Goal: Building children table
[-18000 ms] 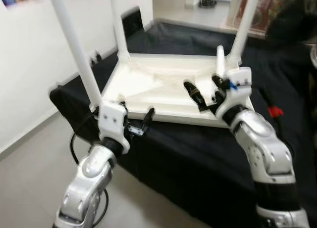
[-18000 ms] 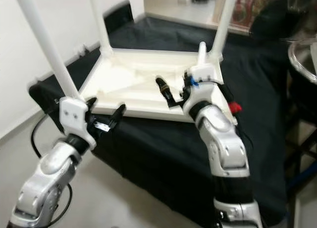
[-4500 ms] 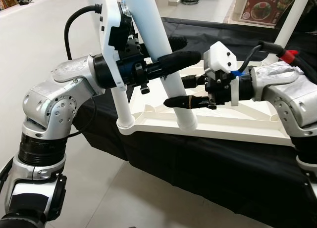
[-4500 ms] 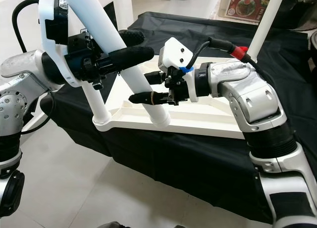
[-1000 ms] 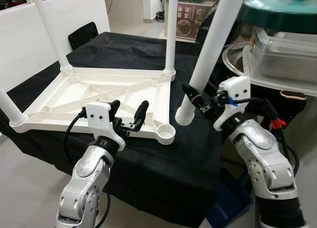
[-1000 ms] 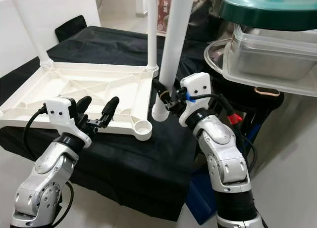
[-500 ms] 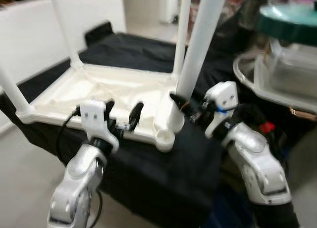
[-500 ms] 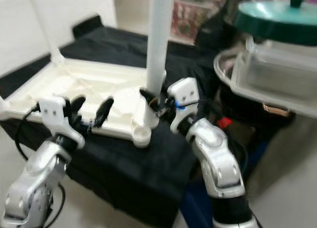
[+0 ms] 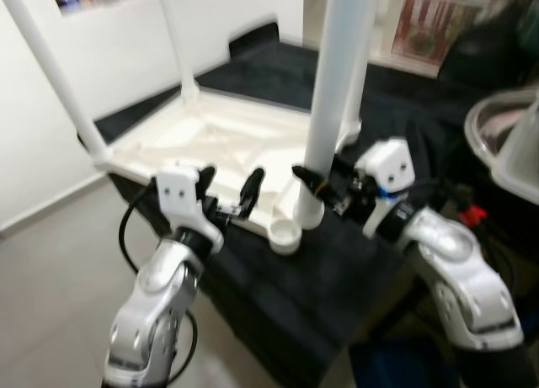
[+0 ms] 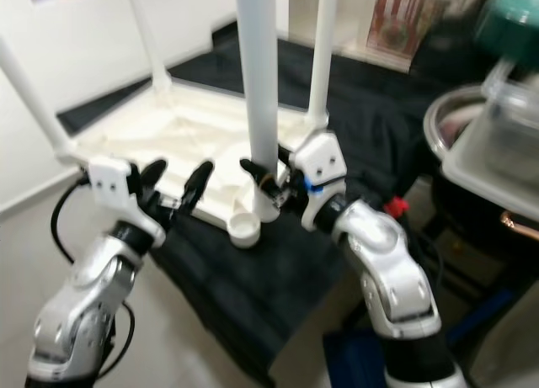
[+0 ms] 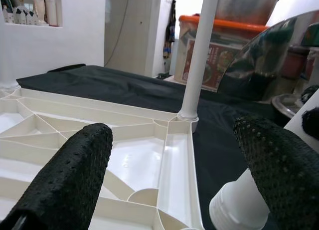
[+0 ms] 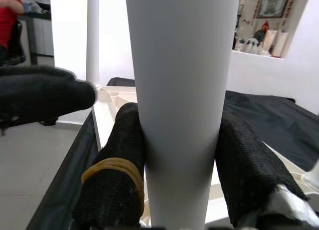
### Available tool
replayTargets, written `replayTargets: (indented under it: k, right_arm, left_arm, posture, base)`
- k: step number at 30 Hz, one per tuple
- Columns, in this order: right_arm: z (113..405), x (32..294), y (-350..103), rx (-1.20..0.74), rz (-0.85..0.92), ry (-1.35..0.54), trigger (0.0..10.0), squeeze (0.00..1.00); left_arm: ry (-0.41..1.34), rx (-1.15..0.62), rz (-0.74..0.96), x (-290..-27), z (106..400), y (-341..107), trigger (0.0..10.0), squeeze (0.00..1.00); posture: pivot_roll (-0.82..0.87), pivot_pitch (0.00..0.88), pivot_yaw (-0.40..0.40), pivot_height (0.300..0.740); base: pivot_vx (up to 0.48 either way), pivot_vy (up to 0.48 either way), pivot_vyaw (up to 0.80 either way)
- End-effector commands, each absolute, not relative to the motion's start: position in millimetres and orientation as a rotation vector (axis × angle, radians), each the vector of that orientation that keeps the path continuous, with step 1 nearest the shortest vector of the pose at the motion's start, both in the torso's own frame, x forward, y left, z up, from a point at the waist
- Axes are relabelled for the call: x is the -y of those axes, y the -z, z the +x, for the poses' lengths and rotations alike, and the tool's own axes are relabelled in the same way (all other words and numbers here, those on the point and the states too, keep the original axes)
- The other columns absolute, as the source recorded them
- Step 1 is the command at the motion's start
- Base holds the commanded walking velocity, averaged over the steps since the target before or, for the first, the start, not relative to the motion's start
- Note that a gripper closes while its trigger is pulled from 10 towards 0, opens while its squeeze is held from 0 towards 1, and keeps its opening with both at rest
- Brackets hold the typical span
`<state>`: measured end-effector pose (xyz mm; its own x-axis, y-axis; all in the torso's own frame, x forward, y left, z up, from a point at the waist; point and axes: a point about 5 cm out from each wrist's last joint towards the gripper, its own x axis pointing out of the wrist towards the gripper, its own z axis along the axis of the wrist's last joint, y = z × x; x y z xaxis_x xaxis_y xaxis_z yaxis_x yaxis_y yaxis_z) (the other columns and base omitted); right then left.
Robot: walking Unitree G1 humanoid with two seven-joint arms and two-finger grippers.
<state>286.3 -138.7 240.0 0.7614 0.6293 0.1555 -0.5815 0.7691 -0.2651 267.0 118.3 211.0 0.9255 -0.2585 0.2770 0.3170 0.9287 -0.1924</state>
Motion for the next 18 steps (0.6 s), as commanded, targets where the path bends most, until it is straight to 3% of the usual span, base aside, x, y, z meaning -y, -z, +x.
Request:
replayTargets:
  k: [1,9,18]
  right_arm:
    - [286,136,-249,0.270,-0.186,-0.675,10.0,0.00]
    - [292,140,-266,0.213,-0.193,-0.702,10.0,0.00]
    - [296,128,-261,0.040,-0.282,-0.756,10.0,0.00]
  left_arm:
    - [0.295,0.234,-0.219,-122,266,-209,10.0,0.00]
    - [0.287,0.185,-0.127,-137,268,-201,10.0,0.00]
    - [0.303,0.137,0.132,-195,263,-202,10.0,0.00]
  posture:
    - [-0.07,0.079,-0.009,0.740]
    - [-0.06,0.090,-0.008,0.740]
    - [-0.04,0.108,-0.015,0.740]
  base:
    - [0.000,0.000,0.00]
    - [0.000,0.000,0.00]
    - [0.000,0.000,0.00]
